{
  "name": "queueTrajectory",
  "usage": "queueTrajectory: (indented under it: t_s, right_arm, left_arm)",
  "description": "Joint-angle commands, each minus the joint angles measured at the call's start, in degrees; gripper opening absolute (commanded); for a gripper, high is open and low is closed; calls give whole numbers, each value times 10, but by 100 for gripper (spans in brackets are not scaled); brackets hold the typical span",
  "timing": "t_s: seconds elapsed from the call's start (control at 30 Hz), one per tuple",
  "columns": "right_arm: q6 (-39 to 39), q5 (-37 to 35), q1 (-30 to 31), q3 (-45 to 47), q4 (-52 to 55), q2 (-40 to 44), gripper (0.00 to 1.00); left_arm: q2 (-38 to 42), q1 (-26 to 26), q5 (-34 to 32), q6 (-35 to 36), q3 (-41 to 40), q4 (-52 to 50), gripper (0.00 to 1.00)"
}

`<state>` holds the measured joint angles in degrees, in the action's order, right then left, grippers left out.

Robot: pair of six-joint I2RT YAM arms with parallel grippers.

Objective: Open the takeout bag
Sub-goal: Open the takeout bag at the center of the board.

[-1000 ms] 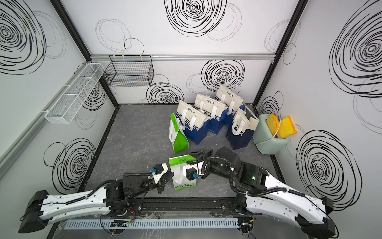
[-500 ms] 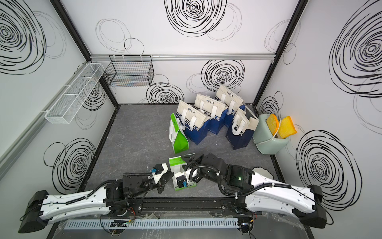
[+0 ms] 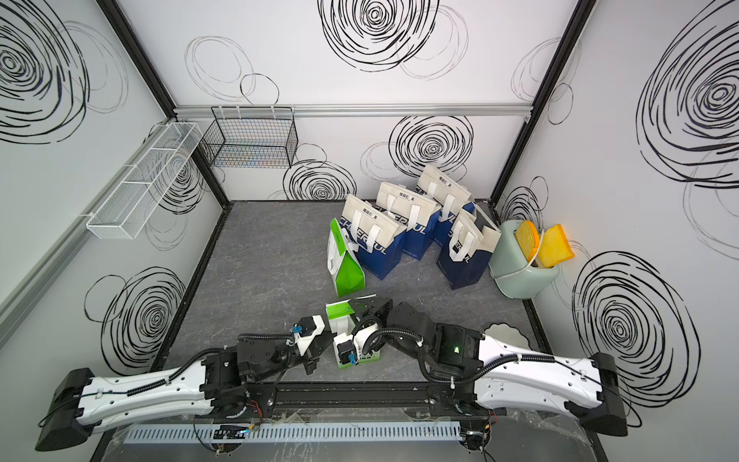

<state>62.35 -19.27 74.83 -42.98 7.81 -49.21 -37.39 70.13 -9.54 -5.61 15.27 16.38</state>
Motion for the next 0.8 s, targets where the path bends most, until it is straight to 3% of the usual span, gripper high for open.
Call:
queueTrajectory:
  t_s: [0.0,0.4,0.47,0.77]
  right_arm:
    - [15,-17,2,4,-35,2,30]
    - [8,-22,2,-1,-21,-1,8]
    - [5,-21,2,-3,-19,-3,0]
    - [-75,42,-22,-56,31,-8,0]
  left_arm:
    - [5,-1,-4,-5,4,33,0]
    - [5,-2,-1,-7,3,36,0]
    - [6,-2,-1,-8,2,35,0]
    - [4,-2,-3,-8,1,35,0]
